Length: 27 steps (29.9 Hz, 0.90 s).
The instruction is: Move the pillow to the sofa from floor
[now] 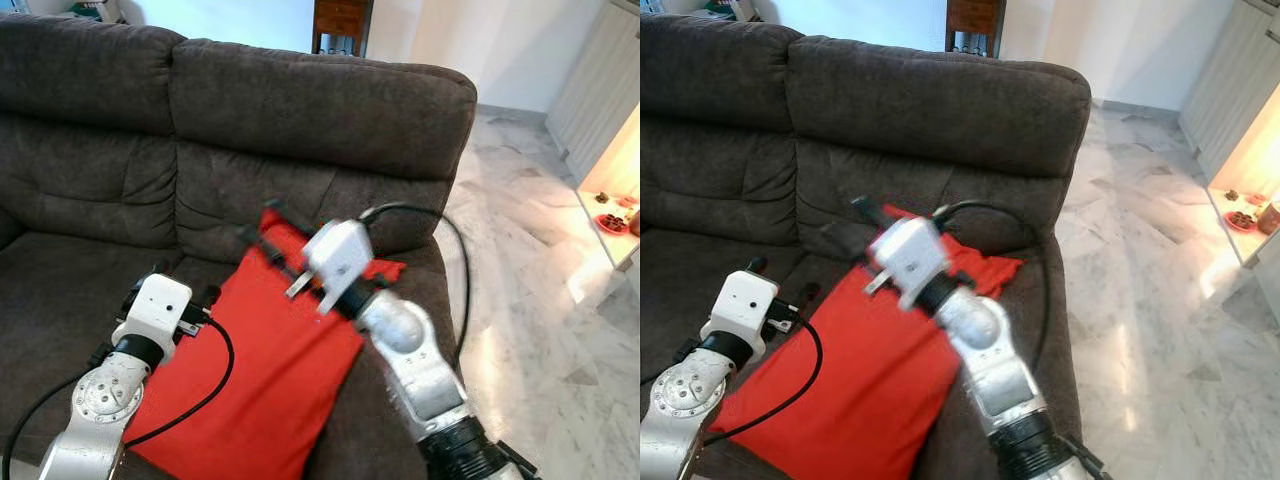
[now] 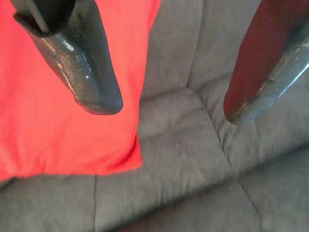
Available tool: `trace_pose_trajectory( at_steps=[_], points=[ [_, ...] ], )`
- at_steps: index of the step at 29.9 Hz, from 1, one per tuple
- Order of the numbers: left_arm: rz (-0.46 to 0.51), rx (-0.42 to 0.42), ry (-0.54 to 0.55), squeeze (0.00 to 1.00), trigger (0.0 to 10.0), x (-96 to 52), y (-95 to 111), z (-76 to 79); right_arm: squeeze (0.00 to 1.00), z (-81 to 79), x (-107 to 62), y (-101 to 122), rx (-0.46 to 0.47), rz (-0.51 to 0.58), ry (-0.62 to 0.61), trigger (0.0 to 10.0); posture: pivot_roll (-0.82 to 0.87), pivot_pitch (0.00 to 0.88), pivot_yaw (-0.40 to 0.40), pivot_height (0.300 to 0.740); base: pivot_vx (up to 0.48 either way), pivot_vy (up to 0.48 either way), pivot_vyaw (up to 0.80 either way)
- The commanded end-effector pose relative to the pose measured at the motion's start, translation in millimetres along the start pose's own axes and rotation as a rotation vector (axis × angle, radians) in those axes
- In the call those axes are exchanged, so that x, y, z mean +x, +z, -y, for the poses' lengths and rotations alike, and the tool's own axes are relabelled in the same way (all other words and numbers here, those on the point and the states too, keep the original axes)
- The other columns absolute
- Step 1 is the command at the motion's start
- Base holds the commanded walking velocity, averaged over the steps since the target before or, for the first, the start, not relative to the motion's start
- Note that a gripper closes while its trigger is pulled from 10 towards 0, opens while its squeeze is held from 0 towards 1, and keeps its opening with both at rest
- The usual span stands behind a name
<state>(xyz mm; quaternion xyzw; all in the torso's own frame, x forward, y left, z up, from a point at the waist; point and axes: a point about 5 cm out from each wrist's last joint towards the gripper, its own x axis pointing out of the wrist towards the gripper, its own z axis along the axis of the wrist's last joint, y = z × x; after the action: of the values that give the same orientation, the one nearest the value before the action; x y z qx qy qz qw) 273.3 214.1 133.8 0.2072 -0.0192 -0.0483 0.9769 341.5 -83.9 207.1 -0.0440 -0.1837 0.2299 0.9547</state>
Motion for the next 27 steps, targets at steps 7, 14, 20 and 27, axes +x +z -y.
trace_pose_trajectory(
  at_steps=[7,14,20,27],
  points=[
    [-0.232,-0.094,0.007,0.00,10.0,-23.6,-65.4,10.2,0.00,92.3,-129.6,-115.8,0.088,-0.581,-0.603,10.0,0.07,0.113,-0.034,0.740,0.000,0.000,0.00],
    [-0.386,-0.097,0.007,0.00,10.0,-51.9,-104.7,15.0,0.00,91.3,-267.9,-165.8,0.190,-0.948,-0.896,10.0,0.08,0.094,-0.010,0.740,0.000,0.000,0.00],
    [-0.555,-0.089,-0.029,0.00,10.0,-77.6,-146.6,21.0,0.00,69.2,-342.2,-176.2,0.304,-1.103,-1.075,10.0,0.07,0.041,0.013,0.740,0.000,0.000,0.00],
    [-0.795,-0.219,-0.064,0.00,10.0,-99.2,-184.0,53.1,0.00,32.6,-348.4,-190.1,0.359,-1.200,-0.984,10.0,0.05,0.000,0.028,0.740,0.000,0.000,0.00]
  ],
)
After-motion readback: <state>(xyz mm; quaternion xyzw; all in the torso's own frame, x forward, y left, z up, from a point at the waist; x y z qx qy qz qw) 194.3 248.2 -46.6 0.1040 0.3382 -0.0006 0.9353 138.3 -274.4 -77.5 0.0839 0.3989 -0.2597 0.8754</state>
